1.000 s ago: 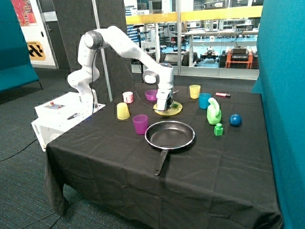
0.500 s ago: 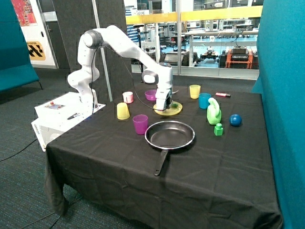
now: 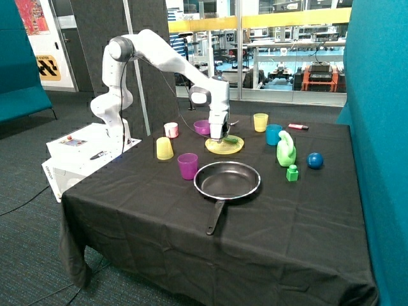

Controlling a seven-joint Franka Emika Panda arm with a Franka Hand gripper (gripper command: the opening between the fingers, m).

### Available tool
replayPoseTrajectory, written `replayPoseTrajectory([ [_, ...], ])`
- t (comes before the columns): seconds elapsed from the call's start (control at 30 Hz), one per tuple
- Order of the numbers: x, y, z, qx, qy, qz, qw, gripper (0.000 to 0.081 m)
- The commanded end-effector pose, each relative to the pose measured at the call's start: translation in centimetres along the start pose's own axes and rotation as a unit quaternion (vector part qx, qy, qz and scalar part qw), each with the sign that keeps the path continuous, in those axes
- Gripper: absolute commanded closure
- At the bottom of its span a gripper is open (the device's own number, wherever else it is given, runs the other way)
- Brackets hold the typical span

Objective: Roll the dices in the bowl

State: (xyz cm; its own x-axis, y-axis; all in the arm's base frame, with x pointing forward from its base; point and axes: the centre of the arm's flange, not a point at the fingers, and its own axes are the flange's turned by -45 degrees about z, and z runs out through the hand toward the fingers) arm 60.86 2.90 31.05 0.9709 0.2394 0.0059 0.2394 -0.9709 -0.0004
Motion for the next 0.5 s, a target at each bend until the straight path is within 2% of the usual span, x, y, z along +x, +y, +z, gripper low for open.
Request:
replayPoseTrajectory([
  [0.0, -0.8, -2.3, -3.9, -0.00006, -0.0029, -0.054, 0.9985, 0.0808],
  [0.43, -4.0, -5.2, -8.0, 0.00013, -0.0029, -0.12, 0.9928, 0.0808],
  [0.47, -4.4, -5.6, -8.5, 0.00018, -0.0029, -0.136, 0.9907, 0.0808],
])
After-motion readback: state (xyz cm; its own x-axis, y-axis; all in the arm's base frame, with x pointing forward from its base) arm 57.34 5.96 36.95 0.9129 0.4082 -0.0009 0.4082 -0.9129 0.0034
